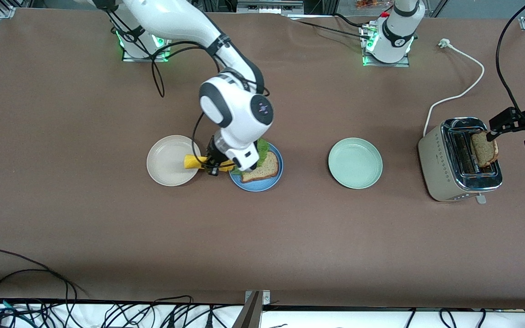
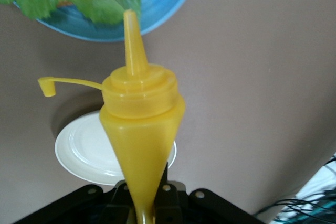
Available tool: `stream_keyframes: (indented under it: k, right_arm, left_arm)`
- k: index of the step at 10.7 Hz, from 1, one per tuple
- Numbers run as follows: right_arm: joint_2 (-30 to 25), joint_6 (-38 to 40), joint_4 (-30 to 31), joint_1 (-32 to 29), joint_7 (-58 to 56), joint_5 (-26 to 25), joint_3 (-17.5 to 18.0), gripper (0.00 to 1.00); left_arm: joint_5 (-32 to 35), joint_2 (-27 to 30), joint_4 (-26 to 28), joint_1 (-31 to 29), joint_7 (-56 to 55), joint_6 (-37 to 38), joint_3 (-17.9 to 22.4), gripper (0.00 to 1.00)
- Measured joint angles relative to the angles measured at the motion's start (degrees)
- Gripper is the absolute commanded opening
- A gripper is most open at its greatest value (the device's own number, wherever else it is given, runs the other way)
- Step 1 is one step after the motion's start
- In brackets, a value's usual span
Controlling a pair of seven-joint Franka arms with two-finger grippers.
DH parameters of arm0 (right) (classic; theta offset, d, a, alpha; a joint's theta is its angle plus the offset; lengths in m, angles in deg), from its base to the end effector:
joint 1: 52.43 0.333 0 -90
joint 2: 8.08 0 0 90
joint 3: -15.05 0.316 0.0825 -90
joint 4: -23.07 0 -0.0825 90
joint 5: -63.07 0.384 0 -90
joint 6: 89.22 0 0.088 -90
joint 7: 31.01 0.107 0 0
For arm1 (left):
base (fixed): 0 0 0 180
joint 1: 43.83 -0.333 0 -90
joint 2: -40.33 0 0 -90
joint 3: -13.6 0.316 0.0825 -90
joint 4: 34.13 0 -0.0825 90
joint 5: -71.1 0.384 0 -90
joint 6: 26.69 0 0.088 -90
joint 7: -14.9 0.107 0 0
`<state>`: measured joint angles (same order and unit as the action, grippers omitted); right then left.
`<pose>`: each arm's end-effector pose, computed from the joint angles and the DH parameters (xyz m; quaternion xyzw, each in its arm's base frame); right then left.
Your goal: Make sandwich in blue plate with both arms
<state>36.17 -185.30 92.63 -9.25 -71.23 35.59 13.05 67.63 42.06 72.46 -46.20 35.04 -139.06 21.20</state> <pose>0.5674 0.4454 0.3049 0.6834 0.6724 -0.1471 0.2431 0.5585 0.0950 0.5380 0.9943 -0.0787 0.0710 0.0127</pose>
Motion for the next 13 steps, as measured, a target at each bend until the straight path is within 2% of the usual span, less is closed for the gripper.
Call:
stream_keyframes:
  k: [3,6,11,13]
  right_arm:
    - [2.2,0.0,0.6,2.9,0.0,-6.6,0.0,0.04]
    - [3.0,0.3,1.5,6.0,0.0,-10.4,0.0,0.05]
    - [2.9,2.9,1.6,6.1,0.2,-10.5,-0.7,0.05]
    - [2.5,5.0,1.3,5.6,1.8,-7.0,-1.7,0.05]
  left_arm:
    - [0.0,0.2,-0.3,0.0,-0.6,0.0,-0.3,1.0]
    - [0.0,0.3,-3.6,0.0,-0.7,3.7,-0.6,1.0]
    - [0.0,0.3,-5.3,-0.1,-3.7,5.5,-3.1,1.0]
    - [0.3,0.3,-5.6,-0.1,-5.9,5.9,-4.2,1.0]
